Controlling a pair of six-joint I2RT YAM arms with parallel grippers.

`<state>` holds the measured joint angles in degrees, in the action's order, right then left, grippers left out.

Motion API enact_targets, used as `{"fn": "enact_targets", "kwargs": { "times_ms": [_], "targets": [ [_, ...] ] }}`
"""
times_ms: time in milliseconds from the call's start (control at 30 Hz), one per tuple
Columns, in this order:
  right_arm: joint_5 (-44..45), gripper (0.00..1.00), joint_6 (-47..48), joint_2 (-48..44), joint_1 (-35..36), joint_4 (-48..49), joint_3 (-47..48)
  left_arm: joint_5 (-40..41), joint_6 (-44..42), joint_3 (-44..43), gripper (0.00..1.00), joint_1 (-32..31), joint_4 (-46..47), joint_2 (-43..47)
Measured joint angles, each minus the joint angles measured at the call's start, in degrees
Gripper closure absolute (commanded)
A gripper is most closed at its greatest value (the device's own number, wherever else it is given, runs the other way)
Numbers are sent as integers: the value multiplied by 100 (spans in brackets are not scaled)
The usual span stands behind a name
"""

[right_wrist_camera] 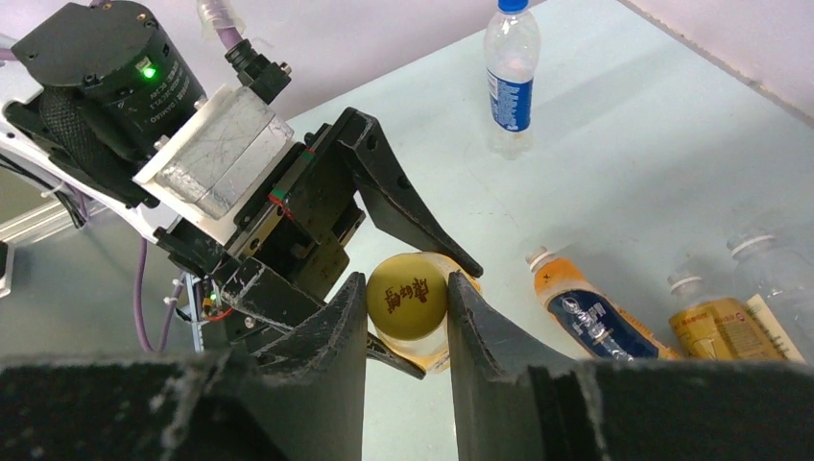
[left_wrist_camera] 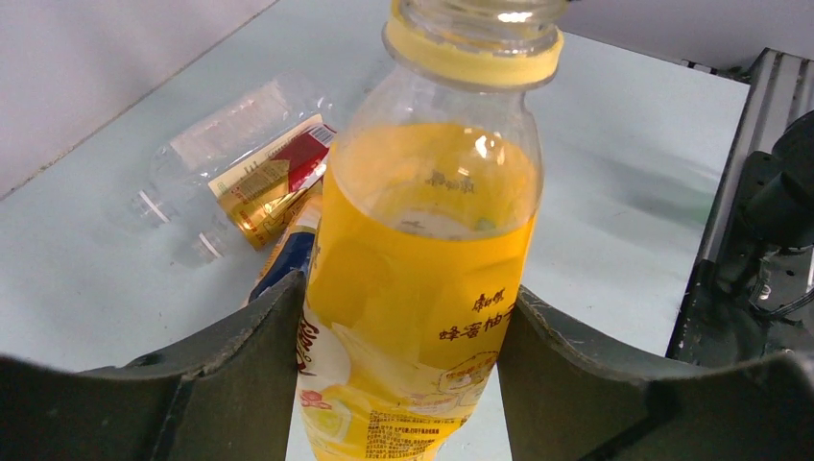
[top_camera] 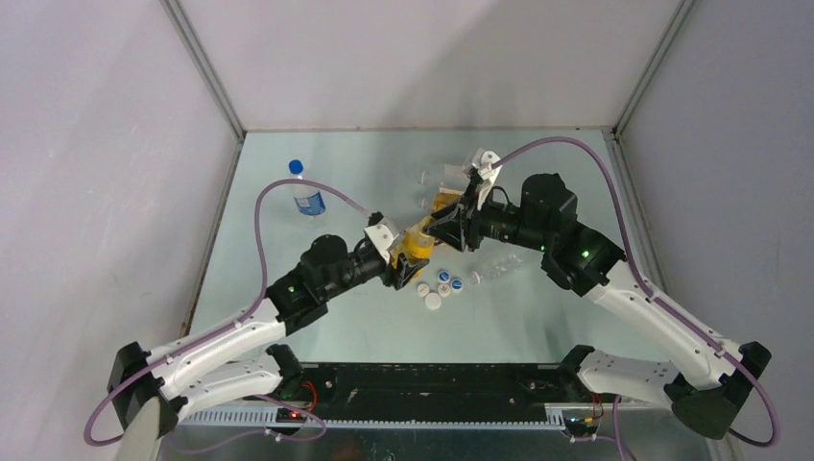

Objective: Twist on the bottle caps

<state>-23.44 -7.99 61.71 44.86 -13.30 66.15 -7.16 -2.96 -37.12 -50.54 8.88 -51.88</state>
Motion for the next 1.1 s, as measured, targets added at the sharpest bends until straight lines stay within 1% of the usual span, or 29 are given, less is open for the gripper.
{"fn": "enact_targets", "kwargs": {
  "times_ms": [300, 600, 867, 1100],
  "targets": [
    [343, 100, -170, 85, 105, -278, 48, 516, -208, -7, 95, -212, -103, -144],
    [643, 100, -142, 391, 313, -640, 251, 1045, -352, -269, 99, -350, -721, -393],
    [595, 100, 28, 444, 420, -643, 302, 1104, -337, -496, 100, -372, -1091, -417],
    [389, 100, 393, 389, 398, -737, 358, 927, -354, -1021, 100, -369, -2046, -422]
  ]
}}
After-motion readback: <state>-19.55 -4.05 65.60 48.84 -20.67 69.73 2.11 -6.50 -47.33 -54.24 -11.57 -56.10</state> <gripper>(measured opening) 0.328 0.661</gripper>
